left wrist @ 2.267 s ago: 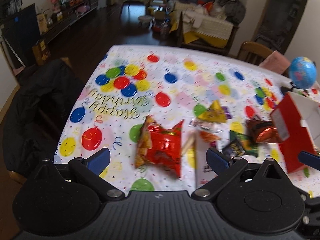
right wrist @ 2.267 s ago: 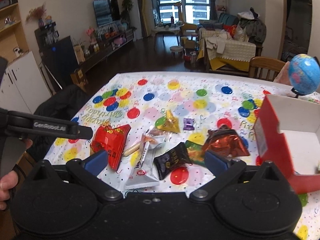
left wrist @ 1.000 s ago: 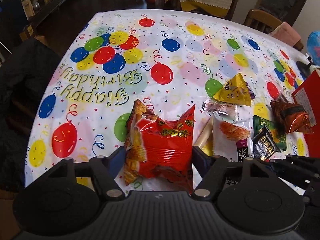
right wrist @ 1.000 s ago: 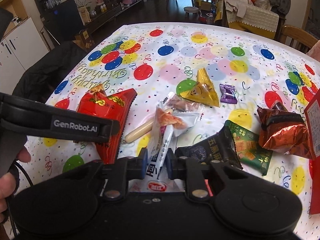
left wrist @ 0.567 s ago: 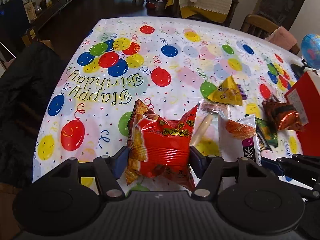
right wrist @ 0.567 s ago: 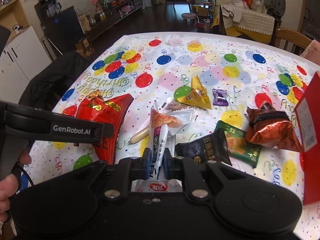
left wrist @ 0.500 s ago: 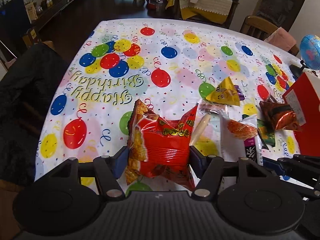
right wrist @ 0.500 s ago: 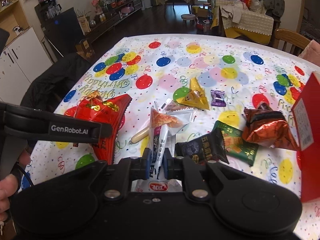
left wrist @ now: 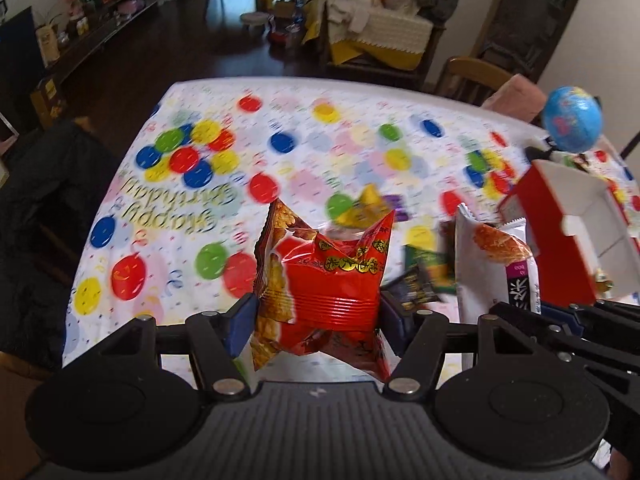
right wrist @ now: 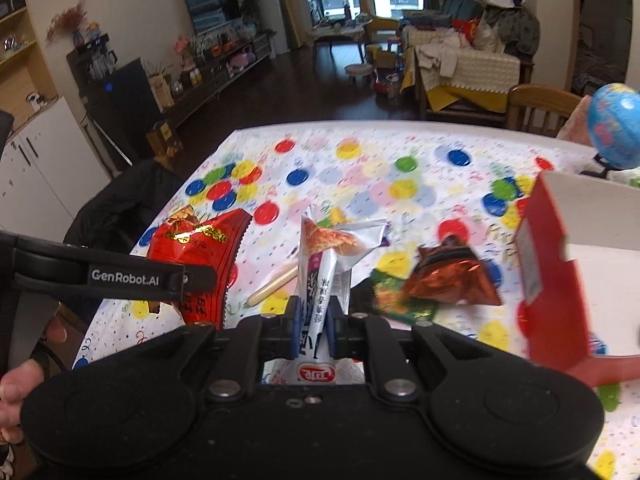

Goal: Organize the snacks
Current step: 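Carry the red chip bag and white packet over the red box with both tools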

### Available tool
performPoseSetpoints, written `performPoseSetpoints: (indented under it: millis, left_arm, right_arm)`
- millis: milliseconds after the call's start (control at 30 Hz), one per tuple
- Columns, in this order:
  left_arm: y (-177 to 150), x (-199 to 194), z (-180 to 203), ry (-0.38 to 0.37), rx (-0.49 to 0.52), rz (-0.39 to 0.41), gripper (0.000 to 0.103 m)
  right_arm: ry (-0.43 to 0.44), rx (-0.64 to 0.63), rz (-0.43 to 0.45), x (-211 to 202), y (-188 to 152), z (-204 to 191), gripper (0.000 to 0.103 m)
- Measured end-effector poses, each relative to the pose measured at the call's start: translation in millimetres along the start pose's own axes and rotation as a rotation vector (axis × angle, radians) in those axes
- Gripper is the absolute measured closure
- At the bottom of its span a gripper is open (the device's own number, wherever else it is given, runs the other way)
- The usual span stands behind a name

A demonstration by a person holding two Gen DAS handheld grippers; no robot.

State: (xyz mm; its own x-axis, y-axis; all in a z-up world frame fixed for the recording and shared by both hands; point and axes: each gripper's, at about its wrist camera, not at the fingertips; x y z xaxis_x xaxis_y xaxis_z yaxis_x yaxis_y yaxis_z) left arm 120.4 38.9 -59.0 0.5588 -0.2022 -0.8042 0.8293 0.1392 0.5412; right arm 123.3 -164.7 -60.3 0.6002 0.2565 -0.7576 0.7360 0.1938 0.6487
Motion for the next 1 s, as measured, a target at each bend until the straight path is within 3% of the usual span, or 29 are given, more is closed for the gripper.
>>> performPoseSetpoints:
  millis: [467,1000]
  left_arm:
    - [14.2,-11.5,106.7,-0.067,0.119,0.055,0.038]
    - [35.5,27.6,232.5,-0.115,0.257,0.061,0.038]
  right_arm:
    - [-0.057,0.063,0.076,-51.2,7.7,80.6,0.093]
    - [-0.14,0.118,0.105,-60.6,9.9,185.1,0.093]
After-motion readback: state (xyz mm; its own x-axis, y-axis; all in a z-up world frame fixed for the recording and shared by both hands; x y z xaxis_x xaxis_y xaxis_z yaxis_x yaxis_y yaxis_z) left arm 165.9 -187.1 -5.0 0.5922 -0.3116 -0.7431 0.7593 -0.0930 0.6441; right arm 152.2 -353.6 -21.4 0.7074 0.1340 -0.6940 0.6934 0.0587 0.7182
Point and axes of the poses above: each gripper's, at about its wrist camera, not at the fingertips, and x roughly the way its jaws point, z to its right, y to its top, and after that the axes turned 7 degrees about -y, right-handed
